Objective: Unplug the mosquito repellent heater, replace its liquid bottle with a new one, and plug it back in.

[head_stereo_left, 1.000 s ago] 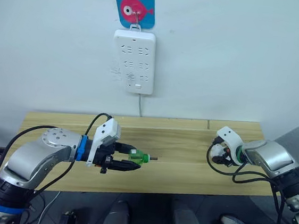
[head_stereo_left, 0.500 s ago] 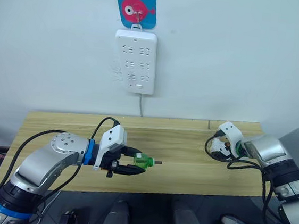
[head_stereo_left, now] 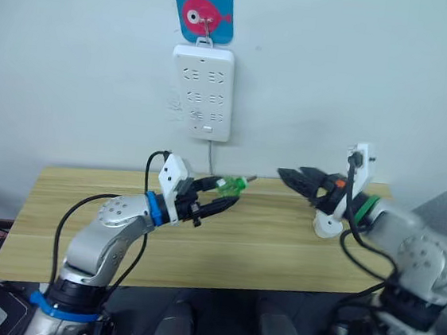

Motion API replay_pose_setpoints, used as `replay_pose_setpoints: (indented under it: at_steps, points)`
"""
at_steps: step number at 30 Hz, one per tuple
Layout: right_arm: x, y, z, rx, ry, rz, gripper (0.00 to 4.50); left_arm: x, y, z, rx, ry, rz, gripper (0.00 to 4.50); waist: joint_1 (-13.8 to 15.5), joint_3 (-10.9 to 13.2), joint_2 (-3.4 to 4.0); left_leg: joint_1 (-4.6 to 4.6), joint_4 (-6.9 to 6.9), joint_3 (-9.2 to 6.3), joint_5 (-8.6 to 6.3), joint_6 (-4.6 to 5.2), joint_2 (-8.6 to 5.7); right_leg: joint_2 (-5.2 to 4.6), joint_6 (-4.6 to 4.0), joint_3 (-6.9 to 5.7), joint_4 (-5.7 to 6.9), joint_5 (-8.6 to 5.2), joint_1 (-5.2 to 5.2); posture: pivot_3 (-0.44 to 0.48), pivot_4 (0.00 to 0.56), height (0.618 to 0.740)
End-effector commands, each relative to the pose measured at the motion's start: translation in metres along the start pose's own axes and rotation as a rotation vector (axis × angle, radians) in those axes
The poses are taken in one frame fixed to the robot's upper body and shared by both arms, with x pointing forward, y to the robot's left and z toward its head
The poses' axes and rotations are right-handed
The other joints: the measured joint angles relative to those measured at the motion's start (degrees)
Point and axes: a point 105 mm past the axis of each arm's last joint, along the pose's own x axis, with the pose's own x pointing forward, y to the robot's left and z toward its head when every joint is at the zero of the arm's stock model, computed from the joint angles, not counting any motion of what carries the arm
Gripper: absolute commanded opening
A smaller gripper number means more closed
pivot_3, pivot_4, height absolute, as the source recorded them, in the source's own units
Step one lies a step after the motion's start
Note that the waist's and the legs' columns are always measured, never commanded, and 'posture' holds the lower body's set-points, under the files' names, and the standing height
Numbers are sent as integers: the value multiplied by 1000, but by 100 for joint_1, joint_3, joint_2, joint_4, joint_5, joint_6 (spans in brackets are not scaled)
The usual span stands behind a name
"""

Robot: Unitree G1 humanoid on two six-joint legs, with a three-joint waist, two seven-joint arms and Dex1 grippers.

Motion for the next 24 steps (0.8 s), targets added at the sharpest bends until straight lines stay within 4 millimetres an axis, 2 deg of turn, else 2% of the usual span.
replay_pose_setpoints:
  at_steps: [1,6,13,24]
  points:
    - [6,22,2,124,-102,92,4500,5,2,18,57,-76,26,2232,-5,-5,1,1,0,1,2,-3,-3,-3,1,2,0,1,0,-114,185,725]
    - [25,29,1,201,-131,111,4500,11,1,31,74,-123,11,2232,-15,-12,8,2,-3,-1,10,-18,-8,-5,2,0,0,5,0,-116,180,725]
    - [46,32,1,279,-161,144,4500,12,-2,34,92,-126,-10,2232,-85,-12,9,4,-7,0,10,-17,-5,-2,2,0,1,5,-1,-110,178,725]
    - [59,49,-1,345,-151,222,4500,20,-8,35,110,-146,-14,2232,-129,-13,9,3,-6,-2,10,-17,-4,-1,2,0,1,5,-1,-106,179,725]
